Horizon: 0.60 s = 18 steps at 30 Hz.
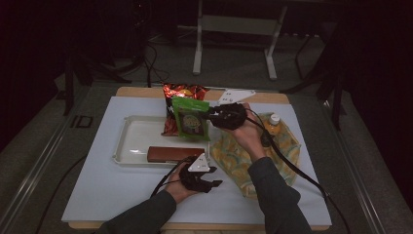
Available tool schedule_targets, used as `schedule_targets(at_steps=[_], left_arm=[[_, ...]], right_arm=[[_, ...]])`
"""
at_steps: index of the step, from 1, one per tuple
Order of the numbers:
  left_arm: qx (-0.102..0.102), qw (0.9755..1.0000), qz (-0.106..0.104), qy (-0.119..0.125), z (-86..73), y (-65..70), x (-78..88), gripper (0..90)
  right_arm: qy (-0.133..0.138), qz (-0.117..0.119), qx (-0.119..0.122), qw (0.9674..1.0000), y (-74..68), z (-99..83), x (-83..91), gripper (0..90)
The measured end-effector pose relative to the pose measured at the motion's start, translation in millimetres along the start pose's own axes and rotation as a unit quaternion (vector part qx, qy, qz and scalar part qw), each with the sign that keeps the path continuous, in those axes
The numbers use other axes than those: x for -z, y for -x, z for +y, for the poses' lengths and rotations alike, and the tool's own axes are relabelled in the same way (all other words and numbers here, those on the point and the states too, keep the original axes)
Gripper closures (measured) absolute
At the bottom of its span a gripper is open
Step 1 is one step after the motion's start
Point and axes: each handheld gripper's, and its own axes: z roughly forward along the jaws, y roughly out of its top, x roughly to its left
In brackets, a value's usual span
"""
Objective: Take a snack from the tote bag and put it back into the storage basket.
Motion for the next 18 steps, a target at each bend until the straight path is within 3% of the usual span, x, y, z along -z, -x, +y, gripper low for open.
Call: schedule_targets(at_steps=[18], left_arm=[[0.0,1.0,0.0,0.0,0.0,-0.2,0.2,44.9]], right_arm=[[-0.025,-0.006,-0.015,0.9996,-3.8,-18.8,-44.9,75.4]])
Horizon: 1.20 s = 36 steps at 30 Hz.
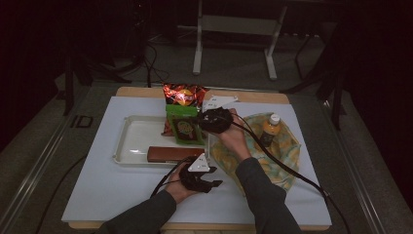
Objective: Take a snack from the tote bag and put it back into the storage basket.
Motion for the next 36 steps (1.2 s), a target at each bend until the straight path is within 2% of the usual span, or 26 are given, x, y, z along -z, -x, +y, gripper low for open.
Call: schedule_targets(at_steps=[4,7,10,16,21,24,31,36], left_arm=[[0.0,1.0,0.0,0.001,0.0,0.3,-0.1,44.8],[0.0,1.0,0.0,0.002,0.0,0.3,-0.2,44.8],[0.001,1.0,-0.001,0.001,0.0,0.0,-0.1,44.6],[0.0,1.0,0.0,0.0,0.0,-0.3,0.2,44.4],[0.0,1.0,0.0,0.0,0.0,-0.4,0.2,44.3],[0.0,1.0,-0.001,0.0,0.0,-0.3,0.1,44.3],[0.002,1.0,-0.001,0.001,-0.1,0.0,0.0,44.2],[0.003,1.0,-0.001,0.002,-0.1,0.0,-0.1,44.1]], right_arm=[[-0.017,-0.007,-0.003,0.9998,0.9,-5.1,-8.8,75.2],[-0.016,-0.008,-0.015,0.9997,1.9,-7.1,-11.7,75.1],[-0.018,-0.007,-0.015,0.9997,1.2,-7.9,-15.0,75.0],[-0.047,-0.022,-0.025,0.9983,4.8,-13.3,-20.5,72.6],[-0.058,-0.039,-0.026,0.9973,8.5,-13.1,-20.7,68.3],[-0.067,-0.048,-0.022,0.9964,9.2,-13.7,-19.4,62.5],[-0.058,-0.054,-0.029,0.9964,9.2,-10.9,-14.5,55.5],[-0.052,-0.071,-0.033,0.9956,13.2,-8.6,-8.0,52.0]])
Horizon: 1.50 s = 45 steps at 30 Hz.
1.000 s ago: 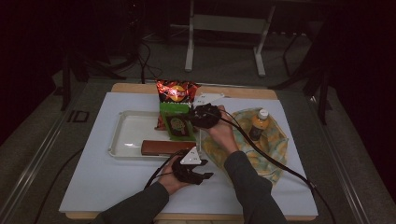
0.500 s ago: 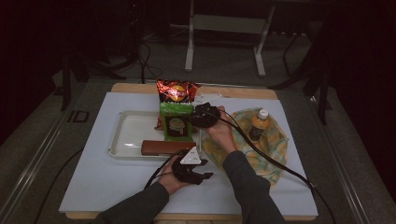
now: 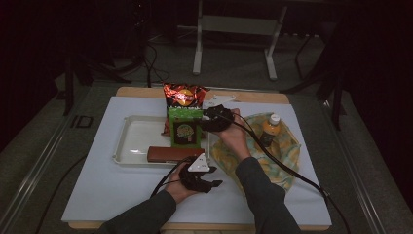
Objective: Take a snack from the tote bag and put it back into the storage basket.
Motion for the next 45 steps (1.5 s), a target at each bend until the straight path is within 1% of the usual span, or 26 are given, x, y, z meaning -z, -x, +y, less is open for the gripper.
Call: schedule_targets(at_steps=[3,8,13,16,18,19,22,23,25,27,28,29,30,32,37,41,42,43,45], left_arm=[[-0.002,1.0,0.0,-0.002,0.1,-0.2,0.2,44.1],[-0.001,1.0,0.001,-0.002,0.1,-0.1,0.2,44.1],[-0.002,1.0,0.002,-0.002,0.1,0.0,0.3,43.9],[-0.001,1.0,0.002,-0.002,0.1,-0.1,0.1,43.9],[0.0,1.0,0.002,-0.002,0.0,-0.3,0.2,43.9],[0.001,1.0,0.002,-0.001,0.0,-0.3,0.1,43.9],[0.001,1.0,0.002,-0.001,0.0,-0.4,0.2,43.8],[0.0,1.0,0.002,-0.002,0.0,-0.5,0.1,43.9],[0.001,1.0,0.002,-0.002,0.0,-0.6,0.1,43.9],[0.001,1.0,0.001,-0.003,0.1,-0.9,0.1,43.9],[0.003,1.0,0.001,-0.003,0.1,-1.0,0.1,43.9],[0.003,1.0,0.0,-0.003,0.1,-1.3,0.2,43.9],[0.003,1.0,0.0,-0.003,0.1,-1.3,0.2,43.9],[0.004,1.0,0.0,-0.002,0.0,-1.3,0.2,43.8],[0.003,1.0,0.001,-0.003,0.1,-1.4,0.2,43.8],[0.005,1.0,0.001,-0.003,0.0,-1.4,0.2,43.8],[0.004,1.0,0.0,-0.003,0.0,-1.4,0.1,43.8],[0.004,1.0,0.0,-0.003,0.0,-1.4,0.1,43.8],[0.004,1.0,0.001,-0.002,0.0,-1.4,0.1,43.8]], right_arm=[[0.005,-0.003,-0.004,1.0,2.0,1.1,4.3,50.9],[0.007,-0.003,0.0,1.0,0.9,1.6,8.9,50.9],[-0.004,-0.006,0.005,1.0,-1.4,0.6,12.4,52.9],[-0.009,-0.012,0.009,0.9998,-1.7,0.1,14.1,53.7],[-0.009,-0.013,0.006,0.9999,-1.0,-1.2,17.1,56.2],[-0.009,-0.002,0.006,0.9999,0.0,-4.0,20.1,61.8],[-0.012,0.002,0.01,0.9999,-0.2,-7.5,22.9,63.0],[-0.019,-0.002,0.015,0.9997,-1.1,-12.7,26.9,63.1],[-0.024,-0.006,0.017,0.9995,-0.9,-16.7,31.3,62.9],[-0.026,-0.008,0.016,0.9995,-0.4,-19.1,34.0,62.8],[-0.03,-0.01,0.014,0.9994,0.2,-21.2,36.5,62.9],[-0.034,-0.013,0.013,0.9993,0.8,-25.6,42.5,63.3],[-0.034,-0.013,0.013,0.9993,0.8,-25.6,42.5,63.3],[-0.037,-0.016,0.01,0.9991,0.6,-30.7,48.6,63.4],[-0.055,-0.031,0.021,0.9978,-3.5,-42.8,60.5,63.2],[-0.058,-0.035,0.016,0.9976,-5.6,-51.8,70.8,63.1],[-0.054,-0.037,0.016,0.9977,-5.6,-56.7,77.0,63.2],[-0.054,-0.037,0.016,0.9977,-5.6,-56.7,77.0,63.2],[-0.051,-0.037,0.008,0.998,-4.8,-61.5,83.5,63.3]])
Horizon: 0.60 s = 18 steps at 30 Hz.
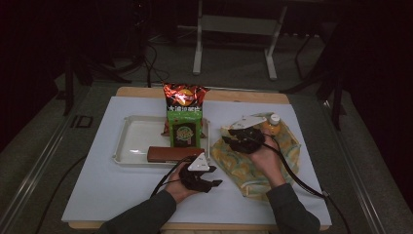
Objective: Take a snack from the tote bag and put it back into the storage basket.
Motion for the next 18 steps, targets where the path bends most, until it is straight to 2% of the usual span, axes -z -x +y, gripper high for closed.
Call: schedule_targets(at_steps=[5,11,18], left_arm=[[0.001,1.0,0.0,0.0,0.0,0.2,-0.2,43.8],[0.002,1.0,0.002,-0.001,0.1,0.3,-0.4,43.7],[0.001,1.0,0.005,-0.002,0.2,0.2,-0.2,43.7]], right_arm=[[0.006,-0.001,-0.009,0.9999,0.9,-19.7,15.5,63.5],[-0.001,-0.005,-0.021,0.9998,4.9,-37.3,21.4,64.0],[-0.004,-0.001,-0.032,0.9995,7.3,-49.2,24.7,64.3]])
